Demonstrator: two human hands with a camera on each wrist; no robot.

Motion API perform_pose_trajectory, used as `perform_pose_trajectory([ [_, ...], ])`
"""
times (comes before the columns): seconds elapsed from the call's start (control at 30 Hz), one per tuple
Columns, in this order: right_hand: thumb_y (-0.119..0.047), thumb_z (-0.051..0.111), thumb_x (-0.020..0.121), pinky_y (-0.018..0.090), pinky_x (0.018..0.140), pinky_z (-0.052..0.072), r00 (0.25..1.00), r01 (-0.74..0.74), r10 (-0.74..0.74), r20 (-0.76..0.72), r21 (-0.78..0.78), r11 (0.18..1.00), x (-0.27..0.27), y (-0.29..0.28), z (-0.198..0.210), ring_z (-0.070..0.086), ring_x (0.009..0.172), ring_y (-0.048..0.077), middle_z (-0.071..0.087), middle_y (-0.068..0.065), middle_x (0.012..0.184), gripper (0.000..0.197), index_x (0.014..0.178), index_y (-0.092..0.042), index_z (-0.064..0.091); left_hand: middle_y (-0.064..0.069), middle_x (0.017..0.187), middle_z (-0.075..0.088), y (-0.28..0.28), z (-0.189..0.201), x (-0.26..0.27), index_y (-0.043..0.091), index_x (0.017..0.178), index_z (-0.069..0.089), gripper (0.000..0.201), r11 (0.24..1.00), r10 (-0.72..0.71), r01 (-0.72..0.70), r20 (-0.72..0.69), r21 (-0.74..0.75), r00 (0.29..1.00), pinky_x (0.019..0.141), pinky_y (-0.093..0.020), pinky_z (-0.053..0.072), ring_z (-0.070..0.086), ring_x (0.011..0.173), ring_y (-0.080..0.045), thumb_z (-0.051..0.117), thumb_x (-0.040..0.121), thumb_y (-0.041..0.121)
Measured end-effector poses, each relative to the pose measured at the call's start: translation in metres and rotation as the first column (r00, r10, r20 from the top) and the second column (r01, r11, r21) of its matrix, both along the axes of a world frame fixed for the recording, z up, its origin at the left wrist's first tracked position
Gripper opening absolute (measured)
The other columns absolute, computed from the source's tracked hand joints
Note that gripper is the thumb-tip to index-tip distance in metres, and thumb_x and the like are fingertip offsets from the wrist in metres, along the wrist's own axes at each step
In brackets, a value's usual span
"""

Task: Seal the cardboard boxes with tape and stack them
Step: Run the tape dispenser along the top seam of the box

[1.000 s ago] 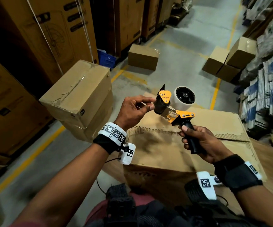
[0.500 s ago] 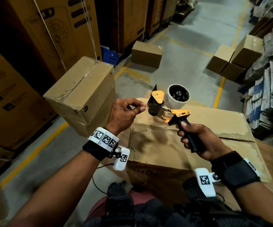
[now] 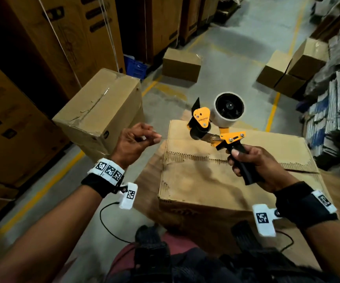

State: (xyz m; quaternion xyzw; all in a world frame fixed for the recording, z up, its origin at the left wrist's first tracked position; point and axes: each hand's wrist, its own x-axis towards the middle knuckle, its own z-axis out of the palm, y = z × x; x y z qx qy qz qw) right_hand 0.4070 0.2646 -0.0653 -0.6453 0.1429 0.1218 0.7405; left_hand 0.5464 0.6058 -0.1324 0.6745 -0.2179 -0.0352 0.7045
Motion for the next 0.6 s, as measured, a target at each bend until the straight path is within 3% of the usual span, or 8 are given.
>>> perform_pose_trajectory([
  [0.1, -0.024, 0.074, 0.087, 0.028, 0.062, 0.05, 0.996, -0.047, 0.057, 0.068, -0.14, 0.989, -0.001, 0.004, -0.009, 0.061, 0.07, 0.024, 0.069, 0.017, 0.089, 0.038, 0.114, 0.001, 0.066, -0.008, 0.096, 0.065, 0.01, -0.016, 0.002, 0.007, 0.099, 0.081, 0.026, 0.998, -0.017, 0.012, 0.076, 0.063, 0.997, 0.086, -0.026, 0.056, 0.065, 0.095, -0.01, 0.088, 0.074, 0.007],
  [0.17, -0.021, 0.071, 0.086, 0.027, 0.061, 0.053, 0.993, -0.059, 0.085, 0.086, -0.27, 0.961, -0.001, 0.008, -0.012, 0.066, 0.074, 0.02, 0.075, 0.013, 0.09, 0.03, 0.11, -0.004, 0.068, 0.002, 0.097, 0.067, 0.017, -0.03, 0.005, 0.018, 0.1, 0.083, 0.026, 0.987, 0.0, -0.021, 0.133, 0.156, 0.991, 0.084, -0.033, 0.056, 0.066, 0.093, -0.017, 0.088, 0.076, 0.012],
  [0.23, -0.021, 0.072, 0.086, 0.028, 0.055, 0.053, 0.992, -0.069, 0.103, 0.077, -0.356, 0.932, 0.001, 0.009, -0.014, 0.066, 0.073, 0.017, 0.075, 0.013, 0.093, 0.026, 0.108, -0.008, 0.068, 0.003, 0.096, 0.068, 0.023, -0.041, 0.01, 0.025, 0.096, 0.085, 0.014, 0.954, -0.043, -0.039, 0.266, 0.296, 0.963, 0.081, -0.044, 0.053, 0.064, 0.091, -0.025, 0.087, 0.082, 0.024],
  [0.33, -0.021, 0.074, 0.09, 0.027, 0.053, 0.05, 0.981, -0.138, 0.186, 0.061, -0.459, 0.878, 0.008, 0.005, -0.017, 0.061, 0.069, 0.015, 0.072, 0.02, 0.096, 0.025, 0.111, -0.008, 0.068, -0.004, 0.09, 0.069, 0.025, -0.049, 0.02, 0.017, 0.088, 0.085, 0.014, 0.912, -0.117, -0.105, 0.496, 0.397, 0.86, 0.074, -0.037, 0.042, 0.055, 0.083, -0.014, 0.079, 0.087, 0.03],
  [0.4, -0.019, 0.074, 0.09, 0.025, 0.051, 0.045, 0.97, -0.177, 0.234, 0.065, -0.471, 0.864, 0.014, 0.006, -0.018, 0.056, 0.062, 0.014, 0.071, 0.015, 0.088, 0.027, 0.113, -0.008, 0.068, -0.005, 0.088, 0.07, 0.025, -0.049, 0.03, 0.017, 0.085, 0.085, 0.015, 0.902, -0.153, -0.127, 0.582, 0.412, 0.799, 0.072, -0.03, 0.036, 0.05, 0.082, -0.012, 0.077, 0.089, 0.029],
  [0.53, -0.019, 0.075, 0.085, 0.027, 0.048, 0.038, 0.969, -0.181, 0.238, 0.069, -0.459, 0.87, 0.022, 0.01, -0.022, 0.048, 0.059, 0.018, 0.074, 0.007, 0.084, 0.035, 0.114, -0.002, 0.065, -0.001, 0.095, 0.071, 0.028, -0.063, 0.049, 0.024, 0.09, 0.084, 0.004, 0.862, -0.258, -0.131, 0.645, 0.49, 0.719, 0.065, -0.04, 0.041, 0.056, 0.078, -0.024, 0.081, 0.092, 0.023],
  [0.6, -0.019, 0.078, 0.082, 0.028, 0.049, 0.04, 0.968, -0.189, 0.244, 0.057, -0.476, 0.859, 0.026, 0.012, -0.024, 0.051, 0.064, 0.021, 0.075, 0.014, 0.089, 0.04, 0.112, 0.002, 0.062, -0.001, 0.096, 0.071, 0.031, -0.068, 0.056, 0.025, 0.092, 0.084, 0.005, 0.864, -0.26, -0.118, 0.635, 0.489, 0.727, 0.063, -0.042, 0.042, 0.057, 0.077, -0.025, 0.084, 0.091, 0.02],
])
